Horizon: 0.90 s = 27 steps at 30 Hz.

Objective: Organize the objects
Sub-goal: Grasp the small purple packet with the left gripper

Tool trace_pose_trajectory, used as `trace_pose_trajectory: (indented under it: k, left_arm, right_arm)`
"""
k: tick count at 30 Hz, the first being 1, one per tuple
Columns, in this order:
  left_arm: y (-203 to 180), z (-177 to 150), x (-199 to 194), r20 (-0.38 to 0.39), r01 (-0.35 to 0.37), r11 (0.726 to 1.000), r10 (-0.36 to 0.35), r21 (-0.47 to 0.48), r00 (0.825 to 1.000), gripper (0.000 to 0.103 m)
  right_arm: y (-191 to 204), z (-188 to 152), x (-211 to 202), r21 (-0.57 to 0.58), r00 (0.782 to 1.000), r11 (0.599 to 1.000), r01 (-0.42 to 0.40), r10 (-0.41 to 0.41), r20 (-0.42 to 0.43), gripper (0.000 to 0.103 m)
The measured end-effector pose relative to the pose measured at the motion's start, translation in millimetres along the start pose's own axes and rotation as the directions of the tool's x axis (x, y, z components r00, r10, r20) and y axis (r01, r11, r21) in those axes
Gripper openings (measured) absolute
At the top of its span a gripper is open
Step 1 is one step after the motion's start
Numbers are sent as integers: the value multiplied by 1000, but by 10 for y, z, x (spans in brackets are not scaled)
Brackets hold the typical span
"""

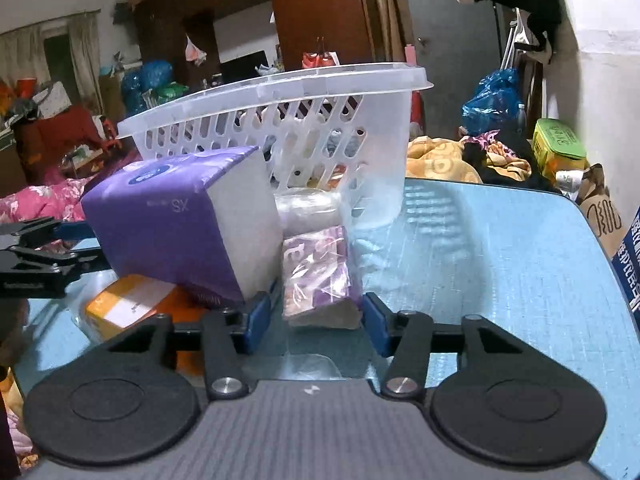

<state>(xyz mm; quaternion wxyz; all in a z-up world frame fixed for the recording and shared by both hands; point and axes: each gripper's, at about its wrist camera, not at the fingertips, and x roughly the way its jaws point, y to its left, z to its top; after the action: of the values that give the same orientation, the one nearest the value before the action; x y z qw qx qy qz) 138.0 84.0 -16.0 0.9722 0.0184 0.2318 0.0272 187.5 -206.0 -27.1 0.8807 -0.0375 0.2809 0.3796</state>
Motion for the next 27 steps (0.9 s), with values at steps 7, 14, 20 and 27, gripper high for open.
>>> trace_pose_trajectory:
  k: [7,14,20,27]
  left_arm:
    - [70,7,-29,-7,3,1000,-3,-26,1000,76]
    - [-4,121,13,-3,-10,1000,10,3,1000,76]
    - [9,128,26,10,-7,1000,8,-17,1000,48]
    - [30,136,-347,139,-32,999,35,-25,990,47]
  right_arm:
    - [149,70,81,-76,996,995,70,-74,-43,56]
    - [114,78,51,-81,996,993,84,-85,-16,47]
    - [95,39,-119,-70,995,993,95,-92,49,46]
    - [25,37,-341,-36,988,996,79,-74,133,46]
